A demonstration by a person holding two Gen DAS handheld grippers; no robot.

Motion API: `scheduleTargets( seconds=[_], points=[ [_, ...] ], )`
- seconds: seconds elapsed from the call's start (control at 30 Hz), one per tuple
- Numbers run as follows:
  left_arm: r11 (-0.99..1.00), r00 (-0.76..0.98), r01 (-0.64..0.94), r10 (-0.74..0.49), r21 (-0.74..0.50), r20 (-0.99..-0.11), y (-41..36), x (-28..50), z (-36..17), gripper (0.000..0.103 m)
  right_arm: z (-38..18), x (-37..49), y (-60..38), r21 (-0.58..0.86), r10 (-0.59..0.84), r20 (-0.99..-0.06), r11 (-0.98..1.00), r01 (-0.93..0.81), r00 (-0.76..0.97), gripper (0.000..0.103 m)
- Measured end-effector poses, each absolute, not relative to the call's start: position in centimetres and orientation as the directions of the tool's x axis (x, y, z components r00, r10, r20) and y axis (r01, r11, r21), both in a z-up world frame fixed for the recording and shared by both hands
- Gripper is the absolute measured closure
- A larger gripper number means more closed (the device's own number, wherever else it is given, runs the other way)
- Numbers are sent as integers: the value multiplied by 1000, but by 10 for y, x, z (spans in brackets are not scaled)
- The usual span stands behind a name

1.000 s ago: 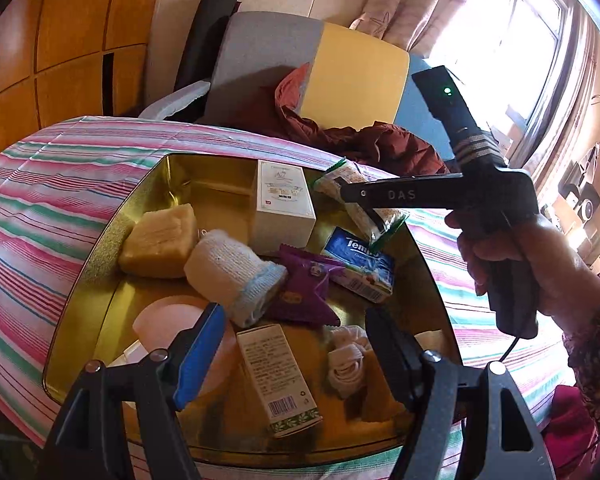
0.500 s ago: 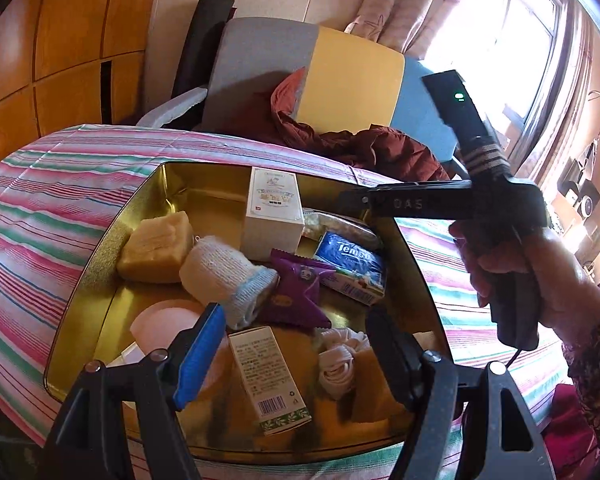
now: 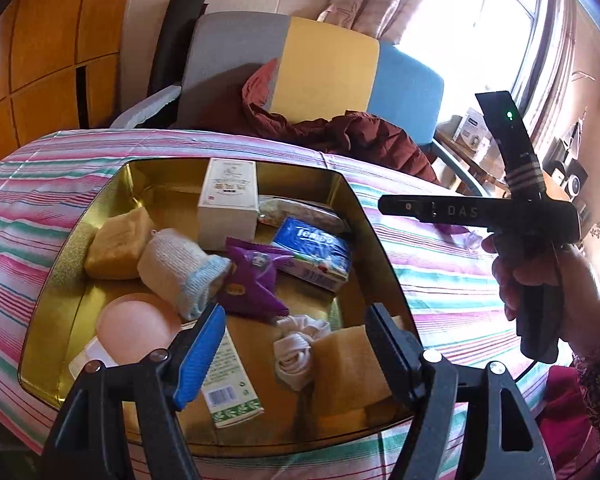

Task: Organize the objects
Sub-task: 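Lower the granola bar into the gold tray and open the right tool, then grasp the white plastic bag with the right tool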

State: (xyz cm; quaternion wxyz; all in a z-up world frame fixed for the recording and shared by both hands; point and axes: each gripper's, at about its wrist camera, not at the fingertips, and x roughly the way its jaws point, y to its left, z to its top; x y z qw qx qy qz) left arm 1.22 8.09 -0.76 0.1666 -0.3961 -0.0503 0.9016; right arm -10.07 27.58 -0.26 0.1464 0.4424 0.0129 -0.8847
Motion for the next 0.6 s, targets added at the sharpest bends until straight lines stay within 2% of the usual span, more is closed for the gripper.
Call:
scheduleTargets(
  seconds=[0.6],
  points=[
    [-893, -591, -413, 410, -176, -695, 143, 28, 5, 29, -25, -65, 413, 73, -46, -843, -997, -31, -536, 36]
  ],
)
